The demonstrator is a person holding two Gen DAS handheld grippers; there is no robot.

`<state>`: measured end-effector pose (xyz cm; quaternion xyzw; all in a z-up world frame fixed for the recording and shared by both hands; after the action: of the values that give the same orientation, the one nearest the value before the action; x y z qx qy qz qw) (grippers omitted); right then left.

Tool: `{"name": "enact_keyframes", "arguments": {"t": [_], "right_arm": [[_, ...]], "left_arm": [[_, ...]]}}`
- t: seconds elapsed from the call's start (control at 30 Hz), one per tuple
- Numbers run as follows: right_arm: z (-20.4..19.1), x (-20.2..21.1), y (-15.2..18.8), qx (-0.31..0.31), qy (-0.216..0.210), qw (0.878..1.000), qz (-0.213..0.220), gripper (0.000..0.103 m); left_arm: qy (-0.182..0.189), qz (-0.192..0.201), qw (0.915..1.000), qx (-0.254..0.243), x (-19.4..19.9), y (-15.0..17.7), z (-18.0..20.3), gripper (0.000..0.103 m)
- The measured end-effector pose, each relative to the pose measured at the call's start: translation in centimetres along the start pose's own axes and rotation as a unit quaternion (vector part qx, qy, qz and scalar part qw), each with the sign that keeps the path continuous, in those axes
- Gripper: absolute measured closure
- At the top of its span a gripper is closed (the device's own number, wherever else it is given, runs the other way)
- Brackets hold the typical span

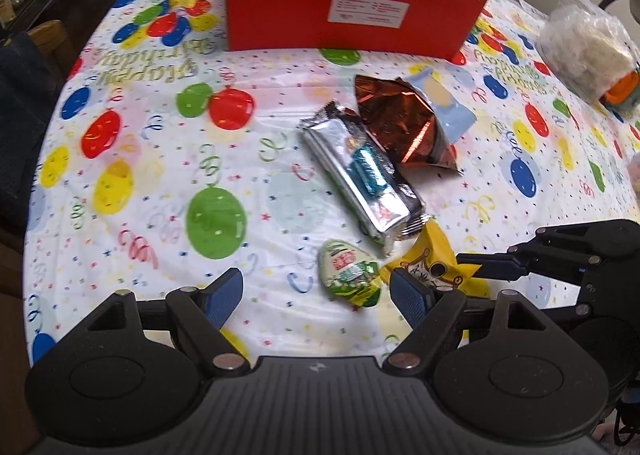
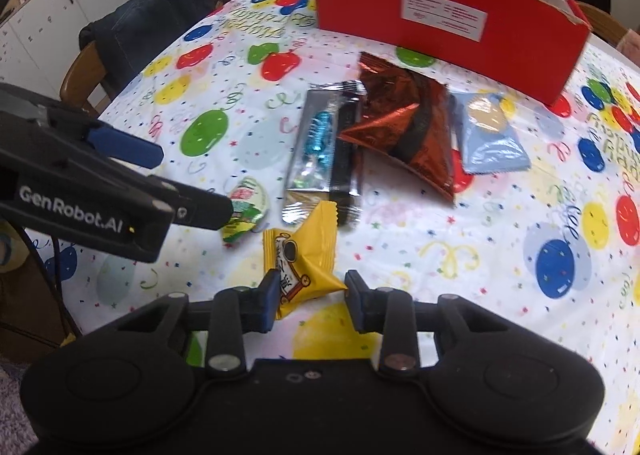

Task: Organize snacks
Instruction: 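Grasp the green-white egg snack with left tool while right tool grasps the yellow pouch, then carry both snacks into the red box and open both tools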

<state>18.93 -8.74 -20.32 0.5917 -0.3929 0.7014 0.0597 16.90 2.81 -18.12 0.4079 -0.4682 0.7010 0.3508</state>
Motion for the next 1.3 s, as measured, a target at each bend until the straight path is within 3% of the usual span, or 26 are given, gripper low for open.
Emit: {"name": "enact_keyframes", "arguments": {"t": [0.17, 0.27, 0.4, 0.57, 0.93, 1.3], "right_arm": [[1.8, 0.7, 0.7, -0.033, 0.007, 0.999, 0.003, 0.073], [2.4, 1.0, 1.0, -0.044, 0.010, 0.999, 0.006, 0.074], [2.6, 1.3, 1.1, -0.048, 0.012, 0.999, 0.009, 0.076], [2.6, 1.4, 1.0, -0.045, 0.012, 0.999, 0.013, 0.077], [3.1, 2.4, 0.6, -0.053, 0.007, 0.998, 0.027, 0.086], [4.0, 4.1, -0.2, -0.066, 0.008, 0.996, 0.051, 0.088]], "left_arm": [[0.010, -0.011, 0.9999, -0.006, -1.2, 0.1, 1.0, 0.024], [0.008, -0.019, 0.9997, -0.011, -2.0, 0.2, 1.4, 0.043], [0.005, -0.020, 0.9996, -0.018, -2.5, 0.4, 1.8, 0.049], [0.005, -0.011, 0.9995, -0.029, -2.6, 0.3, 2.1, 0.066], [0.012, -0.010, 0.9999, 0.002, -2.2, 0.1, 0.8, 0.069], [0.021, 0.005, 0.9988, 0.045, 0.2, -0.5, -1.1, 0.069]]}}
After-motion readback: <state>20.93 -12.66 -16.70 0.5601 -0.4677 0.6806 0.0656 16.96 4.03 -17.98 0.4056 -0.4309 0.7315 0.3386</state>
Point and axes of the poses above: each gripper's, at about its wrist camera, not at the fingertips, and x roughly against the way its jaws point, z to its right, y to its underside, the point moved 3 cm from there along -x, roughly the way its jaws point, and after that the axes turned 13 degrees about x, right-handed, at the moved point
